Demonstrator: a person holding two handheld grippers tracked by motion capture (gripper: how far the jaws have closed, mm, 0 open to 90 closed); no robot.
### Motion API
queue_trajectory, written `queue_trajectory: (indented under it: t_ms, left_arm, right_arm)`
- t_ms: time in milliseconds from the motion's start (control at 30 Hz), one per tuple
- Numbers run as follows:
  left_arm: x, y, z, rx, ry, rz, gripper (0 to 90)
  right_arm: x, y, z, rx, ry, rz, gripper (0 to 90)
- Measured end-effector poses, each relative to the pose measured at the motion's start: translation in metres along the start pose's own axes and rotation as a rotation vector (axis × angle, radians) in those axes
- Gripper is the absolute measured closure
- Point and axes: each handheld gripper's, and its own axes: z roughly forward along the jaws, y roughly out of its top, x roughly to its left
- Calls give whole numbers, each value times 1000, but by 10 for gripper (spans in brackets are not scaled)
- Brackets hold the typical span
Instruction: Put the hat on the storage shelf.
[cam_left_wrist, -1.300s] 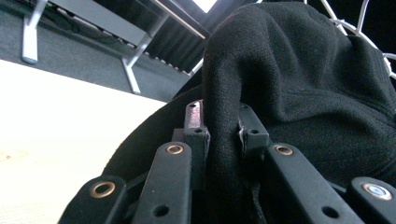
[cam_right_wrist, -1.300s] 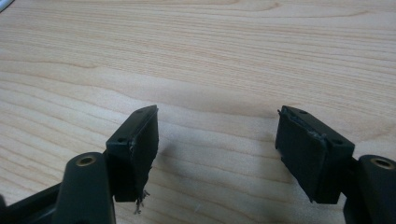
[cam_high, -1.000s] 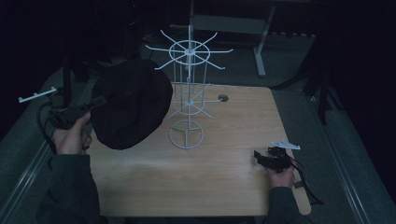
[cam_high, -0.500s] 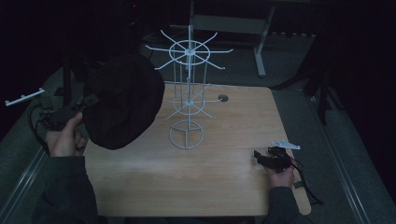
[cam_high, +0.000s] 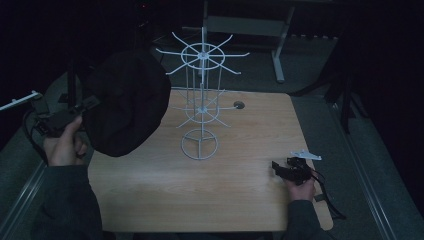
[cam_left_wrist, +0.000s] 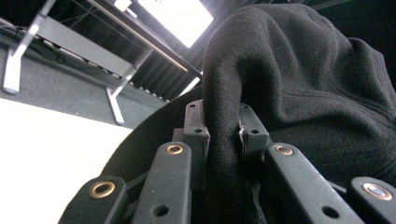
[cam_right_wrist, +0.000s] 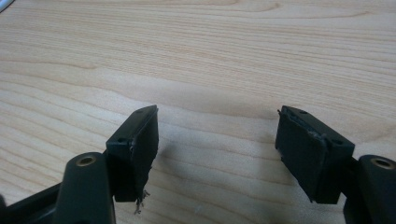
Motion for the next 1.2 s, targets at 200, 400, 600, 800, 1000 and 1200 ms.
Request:
queue_trajectory:
  t_ms: [200, 400, 600, 800, 1000, 1200]
  left_arm:
    - [2, 12, 2, -35, -19, -4, 792]
    - [6, 23, 4, -57, -37, -21, 791]
    - [0, 22, 13, -51, -69, -13, 791]
    - [-6, 18, 24, -43, -88, -5, 789]
    - [-9, 14, 31, -57, -109, -6, 789]
    - [-12, 11, 39, -62, -126, -8, 788]
  right_arm:
    - [0, 0, 0, 0, 1, 0, 296]
    - [0, 0, 0, 0, 0, 0, 296]
    - [0, 0, 0, -1, 0, -2, 296]
    - [0, 0, 0, 0, 1, 0, 295]
    - [0, 0, 0, 0, 2, 0, 295]
    - [0, 0, 0, 0, 2, 0, 295]
